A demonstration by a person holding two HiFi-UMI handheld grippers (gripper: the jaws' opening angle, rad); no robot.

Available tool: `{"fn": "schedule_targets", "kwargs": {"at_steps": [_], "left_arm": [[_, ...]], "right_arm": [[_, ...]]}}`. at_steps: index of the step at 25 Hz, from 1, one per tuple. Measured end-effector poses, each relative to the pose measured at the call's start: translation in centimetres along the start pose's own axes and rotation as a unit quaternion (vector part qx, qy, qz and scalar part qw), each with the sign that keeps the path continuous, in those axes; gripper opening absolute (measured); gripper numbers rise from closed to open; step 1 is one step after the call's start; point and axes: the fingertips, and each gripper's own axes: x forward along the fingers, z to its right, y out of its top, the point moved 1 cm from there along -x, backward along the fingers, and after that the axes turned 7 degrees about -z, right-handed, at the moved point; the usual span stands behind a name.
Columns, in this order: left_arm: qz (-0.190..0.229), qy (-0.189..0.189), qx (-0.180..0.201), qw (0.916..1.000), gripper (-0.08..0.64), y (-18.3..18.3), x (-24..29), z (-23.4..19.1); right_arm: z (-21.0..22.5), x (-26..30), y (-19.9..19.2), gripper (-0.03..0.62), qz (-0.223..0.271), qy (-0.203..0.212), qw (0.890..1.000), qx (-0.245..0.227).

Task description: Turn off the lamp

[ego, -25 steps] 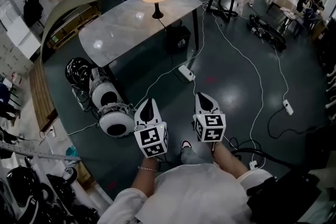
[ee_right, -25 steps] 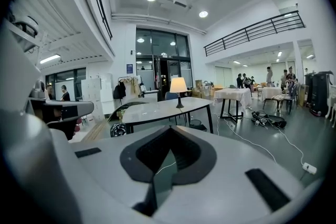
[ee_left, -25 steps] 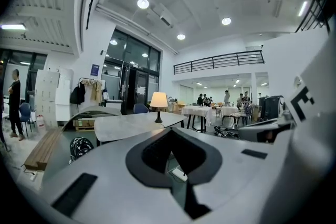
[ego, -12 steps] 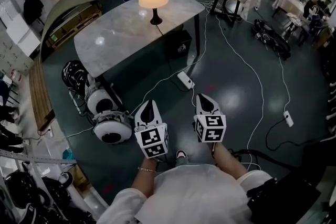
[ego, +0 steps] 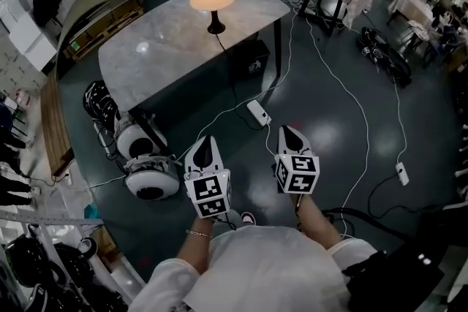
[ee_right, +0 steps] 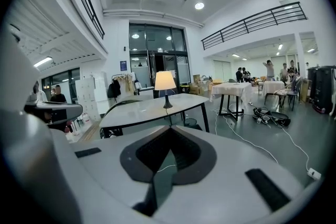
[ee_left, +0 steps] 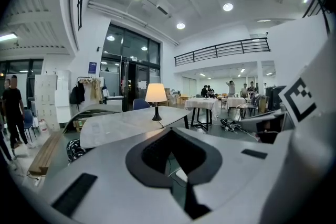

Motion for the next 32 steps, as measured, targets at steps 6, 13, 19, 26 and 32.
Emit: {"fn": "schedule_targets", "kwargs": {"at_steps": [6, 13, 19, 26, 32], "left_arm": [[-0.009, 0.001, -0.003, 1.0000, -0.006, 0.4, 3.8, -0.5], [-0.007, -0.016, 0.003, 0.9998, -0.006, 2.3, 10.7, -1.3], [-0.005, -0.029, 0.015, 0.9995, -0.006, 5.9, 17.3, -2.7], [-0.010, -0.032, 0.017, 0.9993, -0.006, 8.4, 24.0, -5.6], [-0.020, -0.041, 0.012, 0.9989, -0.006, 8.9, 28.5, -7.1]], "right_arm": [[1.3, 3.6, 0.2, -0.002, -0.014, -0.003, 1.000, 0.006], [2.6, 9.3, 3.2, -0.002, -0.012, -0.012, 1.000, 0.005], [2.8, 15.5, 7.4, -0.002, -0.007, -0.009, 1.000, 0.003], [2.9, 22.4, 10.8, -0.002, -0.009, -0.012, 1.000, 0.014], [2.9, 26.6, 11.8, -0.002, -0.024, -0.015, 1.000, 0.009]]}}
